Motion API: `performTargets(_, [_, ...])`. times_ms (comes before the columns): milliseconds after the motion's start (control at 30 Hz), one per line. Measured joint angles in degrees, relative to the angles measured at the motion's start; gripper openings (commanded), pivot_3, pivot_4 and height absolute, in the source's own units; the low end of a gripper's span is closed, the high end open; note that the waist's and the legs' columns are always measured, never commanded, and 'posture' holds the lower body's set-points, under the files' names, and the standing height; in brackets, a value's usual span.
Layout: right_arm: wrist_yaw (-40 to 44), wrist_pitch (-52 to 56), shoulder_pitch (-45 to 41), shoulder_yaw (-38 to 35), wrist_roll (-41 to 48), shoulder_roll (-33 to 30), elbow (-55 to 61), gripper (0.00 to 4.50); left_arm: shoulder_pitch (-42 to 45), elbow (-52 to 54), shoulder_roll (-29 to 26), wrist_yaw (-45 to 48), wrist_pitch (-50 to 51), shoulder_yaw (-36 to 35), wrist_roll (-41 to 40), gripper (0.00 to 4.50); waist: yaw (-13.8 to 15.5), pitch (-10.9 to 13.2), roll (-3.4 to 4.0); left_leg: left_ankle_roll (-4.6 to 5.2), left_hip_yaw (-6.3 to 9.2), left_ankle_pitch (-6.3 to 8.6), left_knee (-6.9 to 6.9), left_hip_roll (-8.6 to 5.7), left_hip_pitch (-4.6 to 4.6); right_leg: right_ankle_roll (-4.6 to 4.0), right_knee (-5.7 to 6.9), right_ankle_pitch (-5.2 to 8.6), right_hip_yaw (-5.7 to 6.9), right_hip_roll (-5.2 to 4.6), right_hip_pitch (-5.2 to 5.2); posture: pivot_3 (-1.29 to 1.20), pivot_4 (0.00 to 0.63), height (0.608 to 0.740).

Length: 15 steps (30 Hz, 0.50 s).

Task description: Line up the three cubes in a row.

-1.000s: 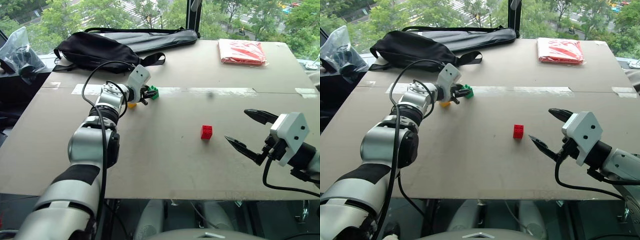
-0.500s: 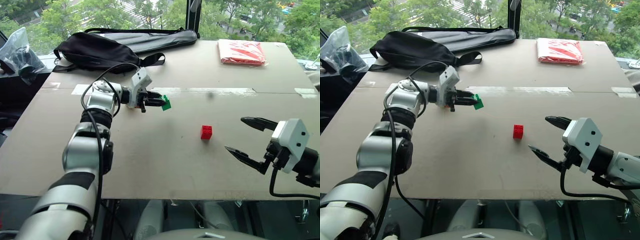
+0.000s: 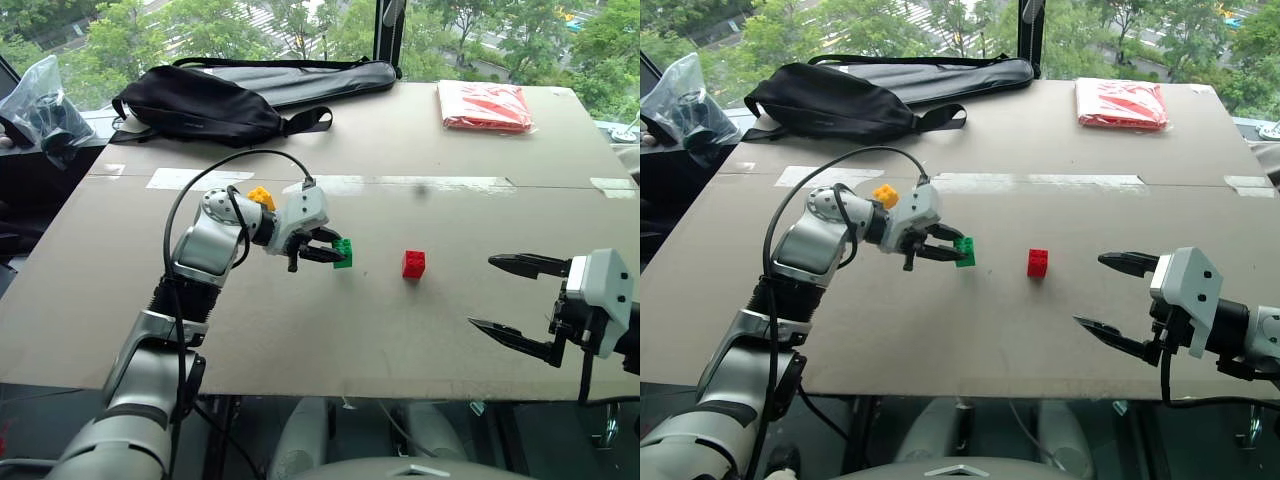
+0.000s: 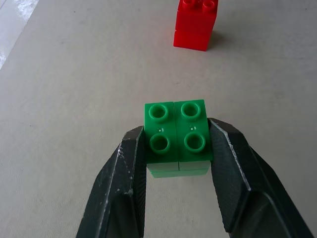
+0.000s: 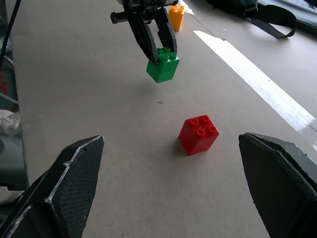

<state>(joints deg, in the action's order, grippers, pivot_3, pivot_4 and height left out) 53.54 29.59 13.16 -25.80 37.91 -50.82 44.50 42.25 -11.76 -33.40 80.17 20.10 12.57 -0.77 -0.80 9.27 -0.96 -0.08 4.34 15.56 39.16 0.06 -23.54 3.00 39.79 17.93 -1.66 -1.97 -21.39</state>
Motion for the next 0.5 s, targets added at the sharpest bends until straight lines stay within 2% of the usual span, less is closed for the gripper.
performTargets(500, [0.2, -1.5, -0.1, 0.1, -0.8, 0.0, -0.5, 4.50, -0.2, -5.5, -0.4, -0.8, -10.6, 3.3, 0.0, 1.19, 0.1, 0.0, 0.00, 0.01, 0.01, 0.00, 0.01, -0.01, 0.00, 0.00, -0.02, 0.00, 0.03, -0.01, 0.03, 0.00, 0.150, 0.740])
